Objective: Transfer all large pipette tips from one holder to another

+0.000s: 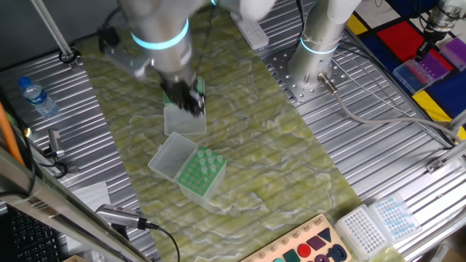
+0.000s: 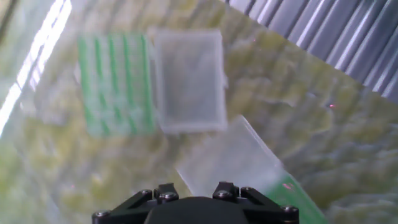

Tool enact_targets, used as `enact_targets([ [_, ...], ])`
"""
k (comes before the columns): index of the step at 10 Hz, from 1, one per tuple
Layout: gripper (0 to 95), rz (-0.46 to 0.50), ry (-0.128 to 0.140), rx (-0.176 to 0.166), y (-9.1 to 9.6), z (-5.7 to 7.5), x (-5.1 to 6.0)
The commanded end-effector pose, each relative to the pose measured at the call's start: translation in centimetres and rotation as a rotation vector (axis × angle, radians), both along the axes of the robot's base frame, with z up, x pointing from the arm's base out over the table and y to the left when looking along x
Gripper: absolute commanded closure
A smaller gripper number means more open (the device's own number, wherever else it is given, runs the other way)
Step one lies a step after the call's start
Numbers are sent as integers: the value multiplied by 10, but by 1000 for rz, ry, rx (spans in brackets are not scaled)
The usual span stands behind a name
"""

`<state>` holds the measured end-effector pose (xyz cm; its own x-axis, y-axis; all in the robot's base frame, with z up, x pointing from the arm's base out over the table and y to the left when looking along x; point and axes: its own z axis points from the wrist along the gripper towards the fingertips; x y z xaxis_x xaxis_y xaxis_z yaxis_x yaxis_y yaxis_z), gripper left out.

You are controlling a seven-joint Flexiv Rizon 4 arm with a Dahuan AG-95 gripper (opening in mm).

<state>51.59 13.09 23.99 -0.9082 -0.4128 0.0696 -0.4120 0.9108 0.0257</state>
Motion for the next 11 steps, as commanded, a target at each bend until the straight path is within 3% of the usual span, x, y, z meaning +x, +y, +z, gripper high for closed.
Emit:
enact_targets([
  [1, 570, -82, -46, 26, 52, -19, 9],
  [3, 570, -91, -66, 34, 70, -28, 9],
  [4, 760, -98, -76, 38, 77, -32, 9],
  [7, 760, -118, -91, 39, 90, -43, 23],
  [10, 760, -102, -104, 40, 99, -58, 27],
  [11, 570, -100, -105, 37, 101, -61, 27],
])
